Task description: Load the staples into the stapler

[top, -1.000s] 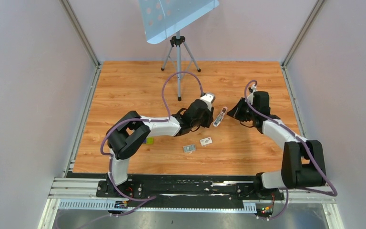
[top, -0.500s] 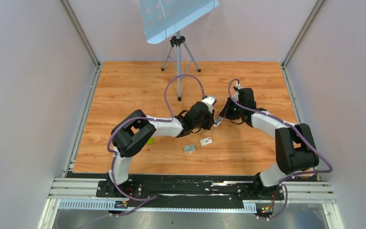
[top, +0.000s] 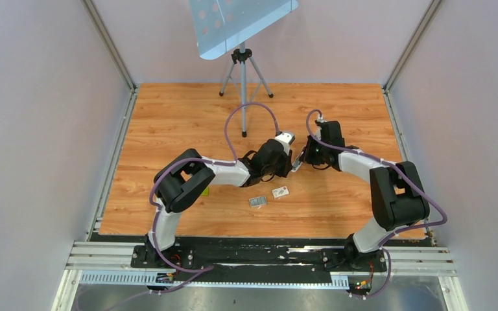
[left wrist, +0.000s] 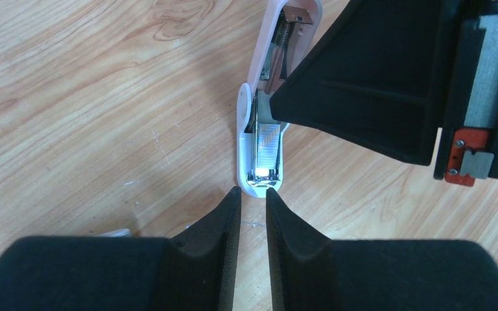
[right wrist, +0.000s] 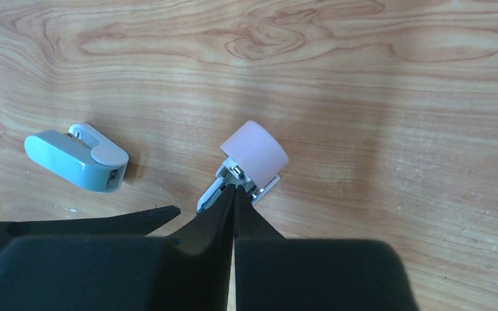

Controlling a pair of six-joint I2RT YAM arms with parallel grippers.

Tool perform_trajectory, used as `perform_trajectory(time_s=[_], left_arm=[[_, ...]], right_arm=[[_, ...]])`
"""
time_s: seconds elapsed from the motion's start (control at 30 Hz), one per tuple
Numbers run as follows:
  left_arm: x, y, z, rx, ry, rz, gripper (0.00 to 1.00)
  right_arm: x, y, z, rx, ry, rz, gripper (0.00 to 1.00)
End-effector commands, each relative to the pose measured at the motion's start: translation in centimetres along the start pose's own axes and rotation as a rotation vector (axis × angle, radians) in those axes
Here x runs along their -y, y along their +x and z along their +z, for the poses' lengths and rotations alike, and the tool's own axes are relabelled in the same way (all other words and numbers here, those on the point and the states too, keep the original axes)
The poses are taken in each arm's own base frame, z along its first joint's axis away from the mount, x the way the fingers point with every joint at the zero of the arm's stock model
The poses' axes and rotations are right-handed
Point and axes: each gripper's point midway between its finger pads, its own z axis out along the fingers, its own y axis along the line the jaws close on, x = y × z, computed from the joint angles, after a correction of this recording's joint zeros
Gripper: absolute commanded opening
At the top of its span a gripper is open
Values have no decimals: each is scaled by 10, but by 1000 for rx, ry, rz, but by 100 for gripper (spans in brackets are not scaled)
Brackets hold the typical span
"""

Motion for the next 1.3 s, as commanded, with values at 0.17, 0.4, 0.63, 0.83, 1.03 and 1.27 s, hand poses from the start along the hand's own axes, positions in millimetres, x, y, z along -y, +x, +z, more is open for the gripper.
perform_trajectory(time_s=[0.17,0.4,0.63,0.83,1.03,1.27], left_arm=[[-1,7,7,-1,-2,-3,22],[-3,9,7,-5,-8,-2,21],[-4,-4,-2,21,-32,-6,22],[0,-16,-3,31,-23,10,29],[1,-15,2,30,-21,15,30],[0,-13,9,29,-20,15,29]], right_arm=[[-4,8,8,-39,25,-60,1],[-10,7,3,-34,13,-65,1],[-21,-22,-25,19,29,-102,13],[-23,-61,-46,115,23,-58,41],[-6,-72,-36,93,22,-5,49],[-6,-69,-20,37,-55,65,50]])
